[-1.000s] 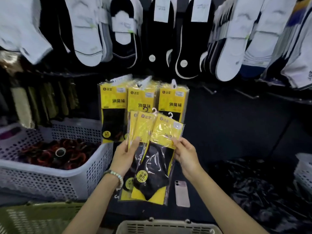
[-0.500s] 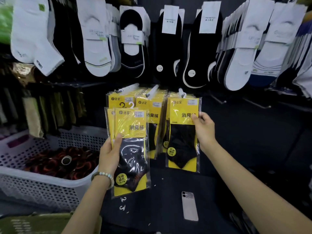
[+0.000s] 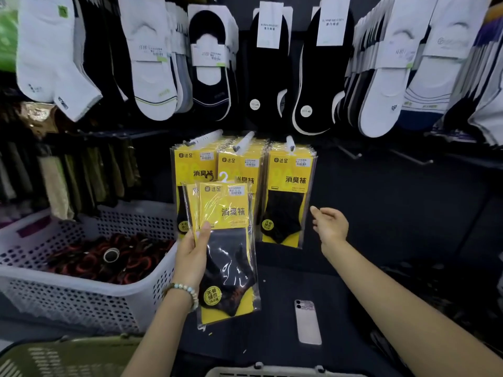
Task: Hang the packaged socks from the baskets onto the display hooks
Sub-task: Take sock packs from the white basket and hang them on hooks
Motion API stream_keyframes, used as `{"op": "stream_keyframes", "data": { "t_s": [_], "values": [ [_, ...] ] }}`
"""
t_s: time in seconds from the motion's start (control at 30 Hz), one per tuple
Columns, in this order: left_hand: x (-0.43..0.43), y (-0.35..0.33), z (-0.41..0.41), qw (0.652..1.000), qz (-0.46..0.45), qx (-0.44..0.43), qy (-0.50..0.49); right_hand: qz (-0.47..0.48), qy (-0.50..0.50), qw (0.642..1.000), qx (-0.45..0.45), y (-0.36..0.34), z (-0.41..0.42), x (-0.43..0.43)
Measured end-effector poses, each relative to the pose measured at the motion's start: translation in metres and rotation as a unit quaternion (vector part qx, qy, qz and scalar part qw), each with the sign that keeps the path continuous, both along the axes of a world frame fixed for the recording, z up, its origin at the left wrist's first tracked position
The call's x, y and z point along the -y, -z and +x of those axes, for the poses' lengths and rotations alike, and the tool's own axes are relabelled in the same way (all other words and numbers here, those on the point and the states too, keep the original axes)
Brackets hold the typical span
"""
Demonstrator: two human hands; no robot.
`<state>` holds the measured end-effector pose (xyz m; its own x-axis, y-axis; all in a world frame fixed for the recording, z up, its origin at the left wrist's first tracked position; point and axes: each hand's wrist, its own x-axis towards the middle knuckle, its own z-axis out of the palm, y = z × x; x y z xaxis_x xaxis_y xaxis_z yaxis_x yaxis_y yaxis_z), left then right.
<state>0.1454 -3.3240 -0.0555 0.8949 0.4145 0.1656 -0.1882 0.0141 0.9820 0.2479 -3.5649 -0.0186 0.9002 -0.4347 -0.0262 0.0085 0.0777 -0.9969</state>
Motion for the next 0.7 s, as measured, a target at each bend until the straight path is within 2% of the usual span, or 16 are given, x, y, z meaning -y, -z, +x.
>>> {"op": "stream_keyframes", "data": {
  "t_s": [0.07, 0.13, 0.2, 0.27, 0.43, 0.57, 0.7],
  "values": [
    [0.004, 0.002, -0.002, 1.0, -0.014, -0.001, 0.009, 0.013, -0.052, 0.999, 0.006, 0.01, -0.016, -0.003],
    [0.011, 0.003, -0.003, 0.999, -0.016, -0.013, 0.025, 0.018, -0.149, 0.989, 0.009, 0.015, -0.036, -0.013],
    [0.021, 0.003, -0.004, 0.999, -0.009, -0.014, 0.041, -0.002, -0.238, 0.971, 0.015, 0.019, -0.054, -0.025],
    [0.029, 0.005, -0.004, 0.999, -0.003, -0.01, 0.051, -0.022, -0.284, 0.958, 0.035, 0.024, -0.068, -0.037],
    [0.04, 0.007, -0.008, 0.998, -0.009, -0.012, 0.066, -0.013, -0.275, 0.958, 0.075, 0.033, -0.08, -0.046],
    [0.036, 0.002, -0.008, 0.999, -0.008, -0.029, 0.033, 0.014, -0.258, 0.963, 0.081, 0.032, -0.079, -0.037],
    [0.027, 0.0, -0.008, 1.0, -0.012, -0.014, 0.014, 0.002, -0.225, 0.969, 0.102, 0.021, -0.07, -0.022]
  ]
}}
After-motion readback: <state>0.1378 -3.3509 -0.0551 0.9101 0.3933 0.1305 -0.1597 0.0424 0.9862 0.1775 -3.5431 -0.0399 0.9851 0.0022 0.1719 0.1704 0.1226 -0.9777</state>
